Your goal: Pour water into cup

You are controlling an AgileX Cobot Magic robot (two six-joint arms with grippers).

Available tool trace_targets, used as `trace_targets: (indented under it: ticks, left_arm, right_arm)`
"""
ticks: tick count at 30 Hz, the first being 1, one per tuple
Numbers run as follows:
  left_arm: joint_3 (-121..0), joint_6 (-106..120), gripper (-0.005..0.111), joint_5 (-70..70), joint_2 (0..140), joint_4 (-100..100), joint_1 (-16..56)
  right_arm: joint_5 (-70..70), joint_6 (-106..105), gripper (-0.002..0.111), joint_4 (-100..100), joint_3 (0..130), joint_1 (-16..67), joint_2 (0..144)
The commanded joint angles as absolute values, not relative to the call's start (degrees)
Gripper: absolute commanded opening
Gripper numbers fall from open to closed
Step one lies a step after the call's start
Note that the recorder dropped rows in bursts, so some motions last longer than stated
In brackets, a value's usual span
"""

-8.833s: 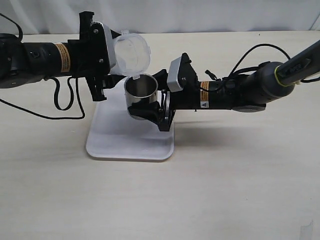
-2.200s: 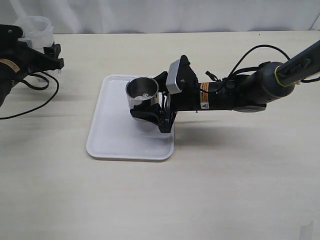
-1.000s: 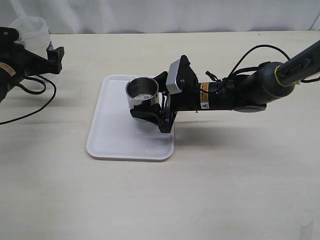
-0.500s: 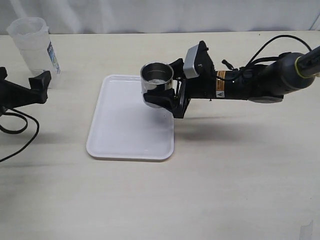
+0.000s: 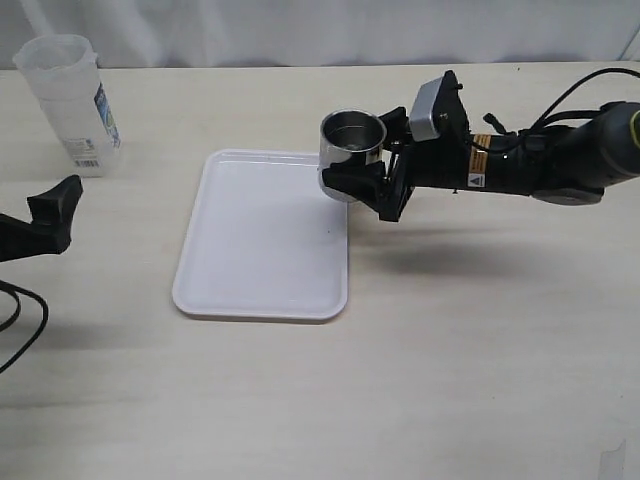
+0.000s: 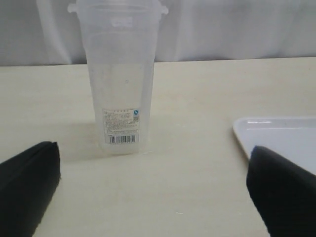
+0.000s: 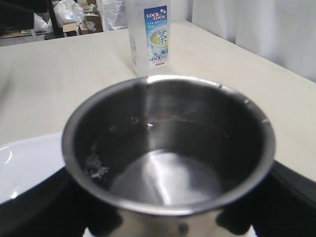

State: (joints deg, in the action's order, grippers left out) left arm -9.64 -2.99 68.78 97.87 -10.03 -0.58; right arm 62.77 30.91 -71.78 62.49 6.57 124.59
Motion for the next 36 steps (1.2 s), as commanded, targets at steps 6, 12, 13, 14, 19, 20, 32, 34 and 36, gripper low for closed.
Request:
trace_targets:
  ticks: [6, 12, 13, 14, 19, 20, 32, 34, 36]
  left_arm:
    - [-1.05, -2.81, 0.096, 69.96, 84.32, -14.91, -0.62]
    - [0.0, -2.81, 0.096, 69.96, 73.43, -29.36, -0.62]
    - [0.0, -2.81, 0.096, 69.96, 71.83, -32.07, -0.62]
    - [0.0, -2.81, 0.096, 69.96, 69.85, -33.91, -0.62]
    - [0.0, -8.31, 0.096, 64.29, 60.16, -31.15, -0.62]
    - [0.0, -9.75, 0.096, 61.22, 57.89, -30.07, -0.62]
    - [0.0, -18.42, 0.096, 22.79, 28.83, -27.82, -0.62]
    - [0.0, -19.62, 0.096, 18.68, 24.64, -27.82, -0.62]
    - [0.0, -19.71, 0.096, 15.98, 20.66, -27.82, -0.62]
  right_arm:
    - [65.21, 27.42, 0.004, -69.22, 62.31, 11.9, 126.07]
    - [64.56, 27.17, 0.004, -68.62, 62.31, 12.81, 126.07]
    - [64.56, 27.17, 0.004, -68.62, 62.31, 12.81, 126.07]
    - [64.56, 27.17, 0.004, -68.62, 62.31, 12.81, 126.07]
    - [64.56, 27.17, 0.004, -68.62, 62.31, 12.81, 126.07]
    - [64.56, 27.17, 0.004, -68.62, 62.31, 12.81, 126.07]
    - [64.41, 27.17, 0.004, -68.35, 62.31, 12.81, 126.07]
    - [64.28, 27.17, 0.004, -68.16, 62.31, 12.81, 126.38]
    - [64.28, 26.38, 0.004, -67.86, 62.7, 12.81, 127.28]
